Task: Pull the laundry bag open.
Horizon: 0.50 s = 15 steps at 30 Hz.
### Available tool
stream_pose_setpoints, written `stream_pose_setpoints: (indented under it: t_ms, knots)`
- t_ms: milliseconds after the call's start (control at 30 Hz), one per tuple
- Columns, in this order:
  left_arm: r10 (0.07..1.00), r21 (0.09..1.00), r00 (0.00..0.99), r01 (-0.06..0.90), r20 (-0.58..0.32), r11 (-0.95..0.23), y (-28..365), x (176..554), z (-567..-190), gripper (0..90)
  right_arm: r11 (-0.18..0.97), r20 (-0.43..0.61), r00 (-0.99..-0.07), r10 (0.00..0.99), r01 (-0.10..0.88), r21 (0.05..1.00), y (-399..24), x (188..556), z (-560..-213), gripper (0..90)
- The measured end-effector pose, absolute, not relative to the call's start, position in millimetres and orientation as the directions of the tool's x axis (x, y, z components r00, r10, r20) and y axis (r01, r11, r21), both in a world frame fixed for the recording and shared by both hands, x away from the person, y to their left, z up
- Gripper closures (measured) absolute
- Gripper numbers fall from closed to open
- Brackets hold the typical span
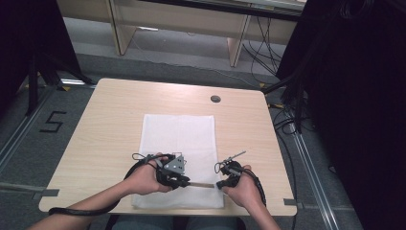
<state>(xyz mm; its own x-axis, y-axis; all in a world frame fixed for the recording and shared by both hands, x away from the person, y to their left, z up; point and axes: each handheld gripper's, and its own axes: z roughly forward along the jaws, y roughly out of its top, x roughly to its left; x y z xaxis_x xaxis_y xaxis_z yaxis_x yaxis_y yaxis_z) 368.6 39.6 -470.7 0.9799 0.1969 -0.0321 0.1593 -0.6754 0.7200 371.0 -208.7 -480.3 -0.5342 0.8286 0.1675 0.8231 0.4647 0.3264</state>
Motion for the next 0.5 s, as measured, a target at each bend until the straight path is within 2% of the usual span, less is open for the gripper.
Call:
stream_pose_setpoints:
  t_ms: [500]
  knots:
    - [0.2, 0.724, 0.979, 0.162, -0.034, -0.67, 48.6, 366.8, -470.8, 81.9, 0.465, 0.168, -0.536, 0.827, 0.821, 0.33, -208.9, 371.1, -480.5, 90.0]
